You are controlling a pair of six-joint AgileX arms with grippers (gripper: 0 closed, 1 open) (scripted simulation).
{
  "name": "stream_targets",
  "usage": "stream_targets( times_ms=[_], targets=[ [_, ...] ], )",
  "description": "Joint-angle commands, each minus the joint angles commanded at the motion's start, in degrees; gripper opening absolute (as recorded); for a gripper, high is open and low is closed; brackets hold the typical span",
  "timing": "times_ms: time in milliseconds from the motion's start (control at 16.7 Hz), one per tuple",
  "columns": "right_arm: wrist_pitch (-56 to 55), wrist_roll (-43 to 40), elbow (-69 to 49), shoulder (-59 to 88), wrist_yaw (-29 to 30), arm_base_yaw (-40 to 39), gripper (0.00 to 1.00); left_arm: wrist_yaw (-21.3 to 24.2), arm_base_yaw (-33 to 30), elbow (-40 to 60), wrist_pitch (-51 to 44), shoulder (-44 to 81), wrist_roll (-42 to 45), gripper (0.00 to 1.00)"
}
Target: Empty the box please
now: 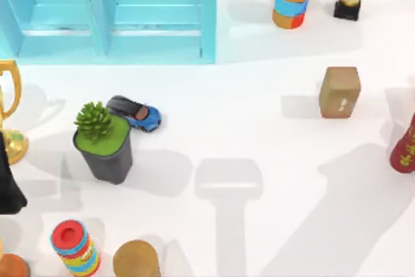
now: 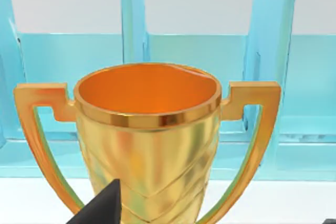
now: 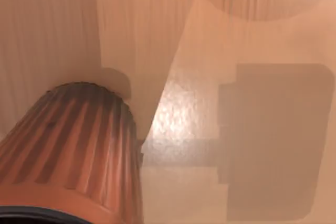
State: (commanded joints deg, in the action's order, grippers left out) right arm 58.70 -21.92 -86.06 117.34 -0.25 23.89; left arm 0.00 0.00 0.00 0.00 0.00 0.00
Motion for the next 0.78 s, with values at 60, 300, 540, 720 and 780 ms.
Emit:
stream_targets(
  times_ms=[60,300,540,720,780],
  targets=[
    [0.0,0.0,0.0,0.0,0.0,0.0,0.77,0.0,0.0,0.0,0.0,0.0,0.0,1.00],
    [0.0,0.0,0.0,0.0,0.0,0.0,0.47,0.0,0.0,0.0,0.0,0.0,0.0,1.00],
    [0.0,0.0,0.0,0.0,0.0,0.0,0.17,0.0,0.0,0.0,0.0,0.0,0.0,1.00],
    [0.0,0.0,0.0,0.0,0.0,0.0,0.00,0.0,0.0,0.0,0.0,0.0,0.0,1.00],
    [0.0,0.0,0.0,0.0,0.0,0.0,0.00,0.0,0.0,0.0,0.0,0.0,0.0,1.00]
  ],
)
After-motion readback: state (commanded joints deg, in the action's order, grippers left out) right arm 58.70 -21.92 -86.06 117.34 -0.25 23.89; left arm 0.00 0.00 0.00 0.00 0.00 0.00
